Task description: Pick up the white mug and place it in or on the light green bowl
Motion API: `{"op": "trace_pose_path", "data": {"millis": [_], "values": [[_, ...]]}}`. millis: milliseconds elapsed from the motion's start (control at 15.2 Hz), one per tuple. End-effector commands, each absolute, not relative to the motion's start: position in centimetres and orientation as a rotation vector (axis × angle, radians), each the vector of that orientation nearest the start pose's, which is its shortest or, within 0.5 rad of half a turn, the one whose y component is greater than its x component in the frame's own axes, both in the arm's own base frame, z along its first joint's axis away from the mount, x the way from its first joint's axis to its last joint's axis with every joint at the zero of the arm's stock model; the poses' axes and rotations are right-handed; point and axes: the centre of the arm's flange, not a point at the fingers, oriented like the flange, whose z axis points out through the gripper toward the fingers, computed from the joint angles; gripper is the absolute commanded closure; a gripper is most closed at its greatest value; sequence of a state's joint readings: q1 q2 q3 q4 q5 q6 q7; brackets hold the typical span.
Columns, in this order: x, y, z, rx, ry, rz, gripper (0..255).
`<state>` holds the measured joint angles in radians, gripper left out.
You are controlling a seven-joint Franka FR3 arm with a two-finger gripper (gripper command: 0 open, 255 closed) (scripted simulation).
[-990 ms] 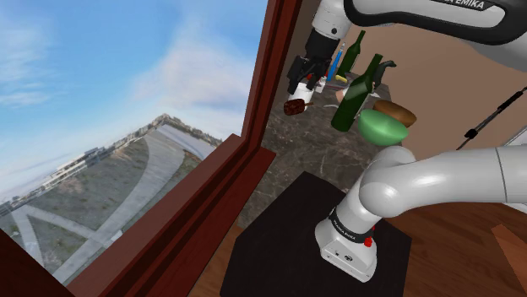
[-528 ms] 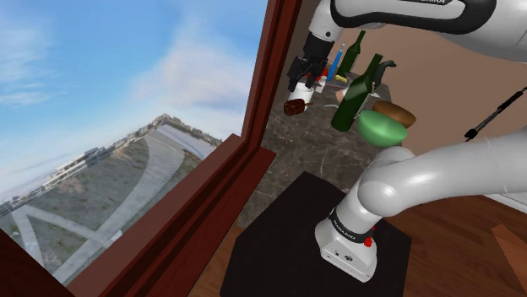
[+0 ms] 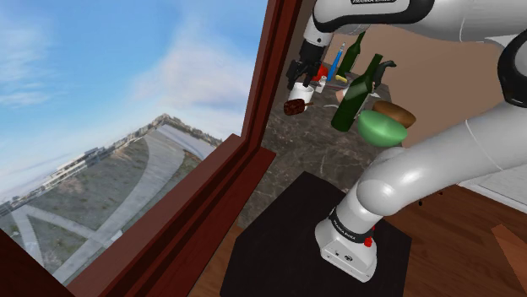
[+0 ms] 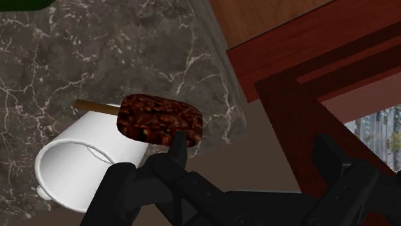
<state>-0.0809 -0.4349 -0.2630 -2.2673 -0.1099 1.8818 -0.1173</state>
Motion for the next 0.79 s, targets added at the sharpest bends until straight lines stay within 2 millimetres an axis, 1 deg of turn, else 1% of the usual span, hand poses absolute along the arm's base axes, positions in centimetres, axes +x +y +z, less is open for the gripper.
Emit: {"op": "trace_pose_path", "data": {"millis": [0,660,726], "values": [[41.0,-18.6,51.9,-3.134,0.278,-0.045,0],[46.9,-30.0,47.5,-3.131,0.311,0.03,0],[47.0,-30.1,47.5,-3.131,0.311,0.03,0]]}}
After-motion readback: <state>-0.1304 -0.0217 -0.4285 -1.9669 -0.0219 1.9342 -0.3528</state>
